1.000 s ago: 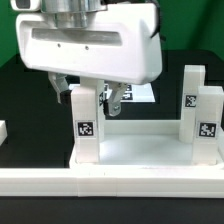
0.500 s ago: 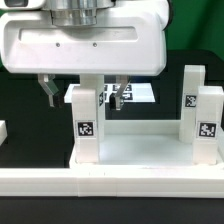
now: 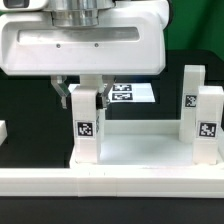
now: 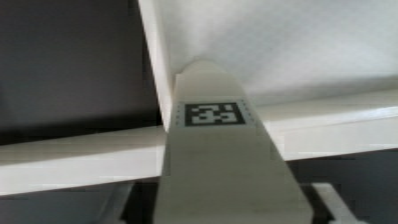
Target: Assemble desk
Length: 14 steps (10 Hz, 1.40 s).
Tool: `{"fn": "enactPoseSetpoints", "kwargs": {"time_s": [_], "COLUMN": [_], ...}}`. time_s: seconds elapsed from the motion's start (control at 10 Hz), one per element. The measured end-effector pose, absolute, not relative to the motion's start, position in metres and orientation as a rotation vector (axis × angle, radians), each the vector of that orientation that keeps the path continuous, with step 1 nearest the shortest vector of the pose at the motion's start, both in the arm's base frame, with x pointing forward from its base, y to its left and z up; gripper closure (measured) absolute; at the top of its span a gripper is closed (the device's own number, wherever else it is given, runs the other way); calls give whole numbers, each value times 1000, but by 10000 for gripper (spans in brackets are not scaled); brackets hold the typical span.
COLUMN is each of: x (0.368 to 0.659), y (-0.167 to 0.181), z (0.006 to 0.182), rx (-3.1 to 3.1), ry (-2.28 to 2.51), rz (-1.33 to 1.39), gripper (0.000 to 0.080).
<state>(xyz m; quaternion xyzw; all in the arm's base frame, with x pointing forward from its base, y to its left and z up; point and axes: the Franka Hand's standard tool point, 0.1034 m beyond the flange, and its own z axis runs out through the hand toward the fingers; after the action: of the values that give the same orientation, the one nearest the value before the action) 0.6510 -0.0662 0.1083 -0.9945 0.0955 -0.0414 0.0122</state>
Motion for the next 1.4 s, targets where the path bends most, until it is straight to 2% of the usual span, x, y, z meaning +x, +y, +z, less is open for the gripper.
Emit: {"fn": "enactPoseSetpoints", "kwargs": {"time_s": [0.3, 0.6, 1.0, 1.4], "x": [651, 650, 650, 648], "y": [-67, -75, -78, -77], "z": [108, 109, 108, 107], "rx": [-3084, -2947, -2722, -2299], "ry": [406, 954, 1460, 2031], "rz": [-127, -94, -81, -43], "gripper": [512, 512, 511, 509]}}
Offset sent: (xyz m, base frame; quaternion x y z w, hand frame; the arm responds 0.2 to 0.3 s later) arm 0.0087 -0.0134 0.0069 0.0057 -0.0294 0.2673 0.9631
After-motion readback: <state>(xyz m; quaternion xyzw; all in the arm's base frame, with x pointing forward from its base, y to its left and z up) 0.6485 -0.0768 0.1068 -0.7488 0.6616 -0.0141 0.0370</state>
